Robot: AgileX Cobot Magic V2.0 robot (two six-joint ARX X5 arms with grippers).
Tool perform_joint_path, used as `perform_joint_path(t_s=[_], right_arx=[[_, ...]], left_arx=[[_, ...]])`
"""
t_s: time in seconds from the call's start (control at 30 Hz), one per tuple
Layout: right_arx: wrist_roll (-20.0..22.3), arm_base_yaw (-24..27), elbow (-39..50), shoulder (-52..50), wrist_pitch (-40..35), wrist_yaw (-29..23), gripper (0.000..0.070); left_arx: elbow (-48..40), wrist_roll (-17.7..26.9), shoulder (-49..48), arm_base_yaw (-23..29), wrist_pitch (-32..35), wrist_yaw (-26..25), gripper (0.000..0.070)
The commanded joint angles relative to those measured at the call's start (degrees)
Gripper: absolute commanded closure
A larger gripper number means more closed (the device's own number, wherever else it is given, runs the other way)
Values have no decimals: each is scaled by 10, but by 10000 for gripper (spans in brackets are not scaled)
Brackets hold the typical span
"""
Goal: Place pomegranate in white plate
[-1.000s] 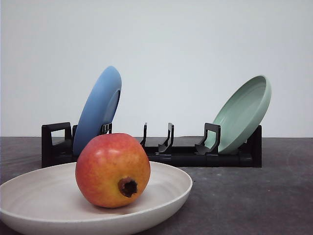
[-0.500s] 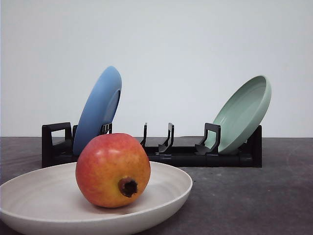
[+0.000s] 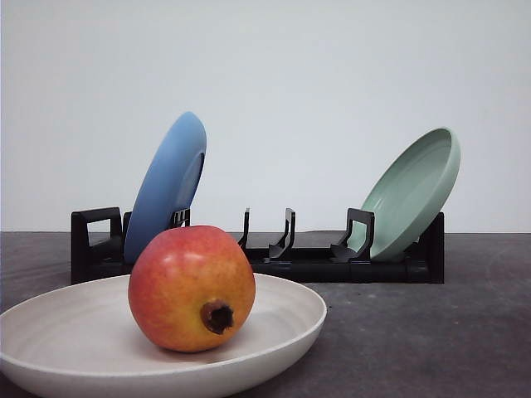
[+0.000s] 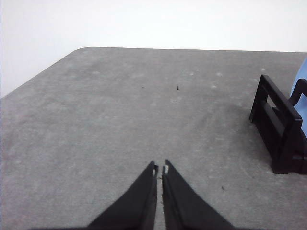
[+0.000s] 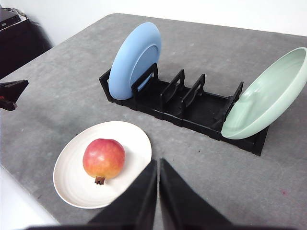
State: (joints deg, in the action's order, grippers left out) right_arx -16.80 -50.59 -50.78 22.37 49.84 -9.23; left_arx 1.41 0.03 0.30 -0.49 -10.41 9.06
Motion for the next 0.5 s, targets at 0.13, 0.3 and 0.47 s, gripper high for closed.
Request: perform_joint_path(t_s=[0.13,0.3,0.47], right_arx=[[-2,23,-6,3,-8,2,700],[76,155,2,-1,-17,16,700],[177,296,101,-46,-146,0,699]], left_arx=[[-7,4,-1,1,2,0,700],[-7,4,-1,1,2,0,700],[-7,4,-1,1,1,0,700]])
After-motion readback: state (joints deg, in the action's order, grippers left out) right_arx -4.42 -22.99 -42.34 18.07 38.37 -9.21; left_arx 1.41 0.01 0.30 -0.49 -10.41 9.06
